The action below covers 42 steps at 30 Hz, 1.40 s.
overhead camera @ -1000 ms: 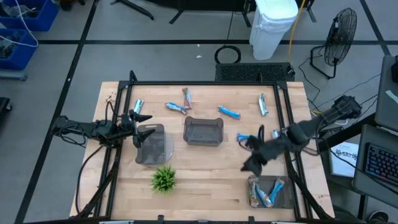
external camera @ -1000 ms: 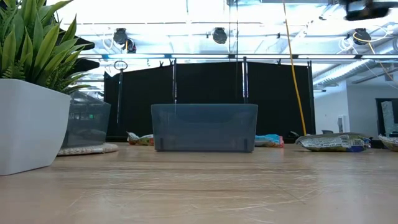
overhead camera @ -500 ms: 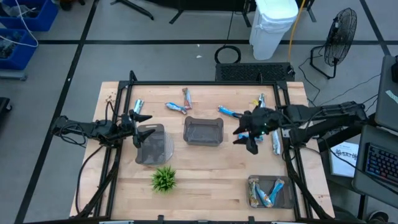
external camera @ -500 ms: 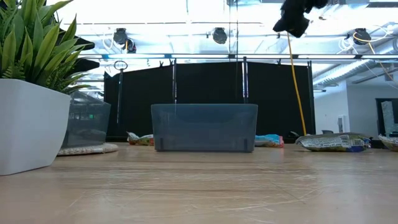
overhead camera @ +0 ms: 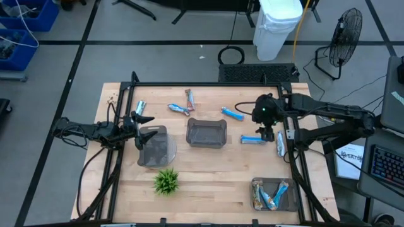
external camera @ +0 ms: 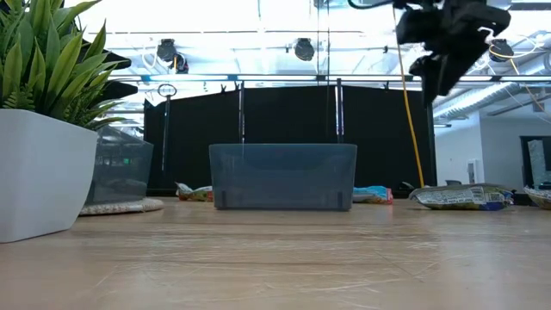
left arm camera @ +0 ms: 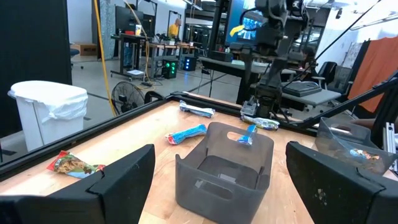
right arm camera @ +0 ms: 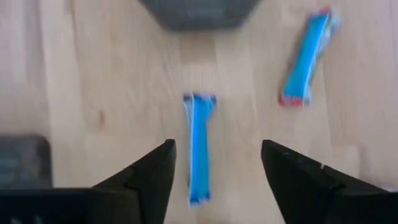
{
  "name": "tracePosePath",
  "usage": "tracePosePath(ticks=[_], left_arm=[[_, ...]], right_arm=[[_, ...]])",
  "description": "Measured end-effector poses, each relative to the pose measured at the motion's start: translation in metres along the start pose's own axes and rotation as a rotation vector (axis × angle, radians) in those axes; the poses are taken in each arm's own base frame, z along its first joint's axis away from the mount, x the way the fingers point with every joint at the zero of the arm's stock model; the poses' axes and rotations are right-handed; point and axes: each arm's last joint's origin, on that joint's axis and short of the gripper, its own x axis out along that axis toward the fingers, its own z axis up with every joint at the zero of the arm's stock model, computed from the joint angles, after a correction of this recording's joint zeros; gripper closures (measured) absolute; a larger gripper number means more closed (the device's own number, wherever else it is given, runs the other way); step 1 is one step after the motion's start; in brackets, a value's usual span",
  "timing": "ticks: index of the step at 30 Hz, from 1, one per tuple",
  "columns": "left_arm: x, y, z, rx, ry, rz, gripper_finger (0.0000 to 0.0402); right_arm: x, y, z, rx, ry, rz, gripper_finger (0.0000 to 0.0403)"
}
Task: Pick and place Granola Bars by type
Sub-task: Put the blue granola bar into the top black bin
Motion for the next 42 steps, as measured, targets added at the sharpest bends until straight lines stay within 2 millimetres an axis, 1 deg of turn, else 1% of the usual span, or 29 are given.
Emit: tracePosePath(ticks=[3,6,11,15,19,25,29,36,42], left_arm=[[0.000,0.000,0.000,0.000,0.000,0.000,0.0041],[0.000,0.000,0.000,0.000,0.000,0.000,0.0041],[0.000,0.000,0.000,0.000,0.000,0.000,0.0041],[0.000,0.000,0.000,0.000,0.000,0.000,0.0041],[0.000,0.000,0.000,0.000,0.000,0.000,0.0041],[0.000,0.000,0.000,0.000,0.000,0.000,0.0041],[0.000,0.000,0.000,0.000,0.000,0.000,0.0041],[0.000,0.000,0.000,-0.001,0.000,0.000,0.0041],[0.000,0.000,0.000,0.000,0.000,0.000,0.0041]], right_arm=[[-0.001,-0.005,-0.004,-0.021,0.037,-0.009,0.0139],[0.000,-0.010,-0.004,-0.051,0.042,-0.055,0.0117],[0.006,-0.015,-0.001,-0.073,0.080,-0.142,0.0099],[0.015,-0.017,0.003,-0.057,0.119,-0.133,0.0097],[0.026,-0.018,0.003,0.007,0.155,-0.124,0.0096],[0.059,-0.014,-0.014,0.090,0.232,-0.021,0.0096],[0.076,-0.006,-0.023,0.128,0.237,0.048,0.0096],[0.094,0.004,-0.037,0.145,0.276,0.076,0.0096],[0.110,0.004,-0.036,0.143,0.341,0.079,0.0096]])
